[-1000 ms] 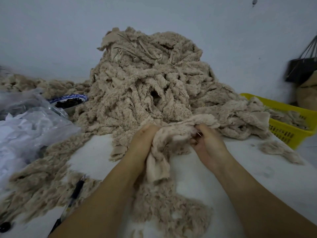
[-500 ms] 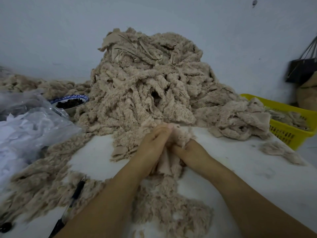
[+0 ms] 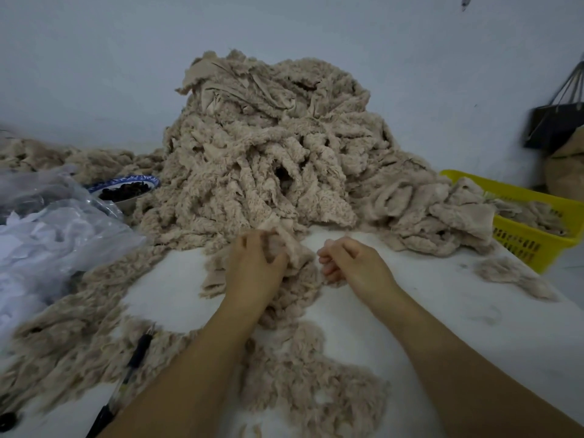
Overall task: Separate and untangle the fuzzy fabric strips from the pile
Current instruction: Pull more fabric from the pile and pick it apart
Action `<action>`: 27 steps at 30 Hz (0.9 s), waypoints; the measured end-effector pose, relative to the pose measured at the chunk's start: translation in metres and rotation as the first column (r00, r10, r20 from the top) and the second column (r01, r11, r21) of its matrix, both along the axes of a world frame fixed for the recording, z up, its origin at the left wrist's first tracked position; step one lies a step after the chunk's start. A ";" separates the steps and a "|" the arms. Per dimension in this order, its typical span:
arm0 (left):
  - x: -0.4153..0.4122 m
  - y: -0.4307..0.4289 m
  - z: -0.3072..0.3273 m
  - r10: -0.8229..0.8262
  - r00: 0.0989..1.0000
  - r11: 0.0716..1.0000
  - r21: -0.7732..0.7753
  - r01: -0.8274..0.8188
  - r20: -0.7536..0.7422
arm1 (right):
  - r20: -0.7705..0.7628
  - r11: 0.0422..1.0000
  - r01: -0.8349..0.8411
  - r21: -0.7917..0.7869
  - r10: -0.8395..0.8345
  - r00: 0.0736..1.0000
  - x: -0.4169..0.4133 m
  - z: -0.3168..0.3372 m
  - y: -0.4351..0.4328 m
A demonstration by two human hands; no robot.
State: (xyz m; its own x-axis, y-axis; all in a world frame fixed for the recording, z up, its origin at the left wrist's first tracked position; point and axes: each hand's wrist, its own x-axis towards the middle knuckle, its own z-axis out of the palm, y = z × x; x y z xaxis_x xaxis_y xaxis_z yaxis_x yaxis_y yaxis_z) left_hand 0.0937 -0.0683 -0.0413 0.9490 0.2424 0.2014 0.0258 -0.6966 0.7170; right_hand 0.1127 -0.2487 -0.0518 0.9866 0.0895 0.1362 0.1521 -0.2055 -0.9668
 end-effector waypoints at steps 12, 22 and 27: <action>-0.008 -0.016 0.007 -0.226 0.961 0.769 -0.577 0.277 0.159 | -0.145 0.971 -0.043 0.235 0.079 0.986 -0.007 0.007 0.004; -0.018 -0.024 0.014 -0.343 0.932 0.798 -0.486 0.357 0.121 | 0.282 0.993 0.050 -0.108 -0.018 0.959 -0.016 0.019 0.004; -0.015 -0.025 0.014 -0.211 0.971 0.524 -0.827 0.205 0.107 | 0.432 0.911 0.032 -0.412 0.164 0.887 -0.018 0.011 0.018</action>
